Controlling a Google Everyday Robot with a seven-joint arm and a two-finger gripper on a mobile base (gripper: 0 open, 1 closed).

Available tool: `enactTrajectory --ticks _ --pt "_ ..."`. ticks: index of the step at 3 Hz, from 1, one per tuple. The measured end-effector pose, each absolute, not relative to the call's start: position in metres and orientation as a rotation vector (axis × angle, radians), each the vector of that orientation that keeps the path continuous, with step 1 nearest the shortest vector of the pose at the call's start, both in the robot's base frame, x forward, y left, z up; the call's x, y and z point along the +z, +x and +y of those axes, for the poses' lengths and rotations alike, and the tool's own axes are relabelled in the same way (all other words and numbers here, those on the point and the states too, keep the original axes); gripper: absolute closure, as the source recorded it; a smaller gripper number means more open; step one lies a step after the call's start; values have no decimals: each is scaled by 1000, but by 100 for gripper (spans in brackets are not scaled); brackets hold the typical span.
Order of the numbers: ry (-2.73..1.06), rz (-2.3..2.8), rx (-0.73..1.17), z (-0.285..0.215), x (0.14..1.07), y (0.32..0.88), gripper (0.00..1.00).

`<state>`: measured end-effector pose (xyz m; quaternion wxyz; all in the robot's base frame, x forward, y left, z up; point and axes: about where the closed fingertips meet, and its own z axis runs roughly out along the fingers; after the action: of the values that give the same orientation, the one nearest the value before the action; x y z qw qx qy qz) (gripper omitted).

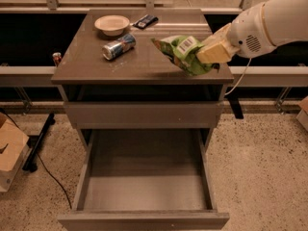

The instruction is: Place green rice chip bag into middle drawer

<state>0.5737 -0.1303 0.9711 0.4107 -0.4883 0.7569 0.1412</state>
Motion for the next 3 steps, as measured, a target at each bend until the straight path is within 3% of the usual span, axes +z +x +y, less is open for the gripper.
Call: enactTrajectory --ticks 3 --pt "-1382 2133 250 -179 946 475 100"
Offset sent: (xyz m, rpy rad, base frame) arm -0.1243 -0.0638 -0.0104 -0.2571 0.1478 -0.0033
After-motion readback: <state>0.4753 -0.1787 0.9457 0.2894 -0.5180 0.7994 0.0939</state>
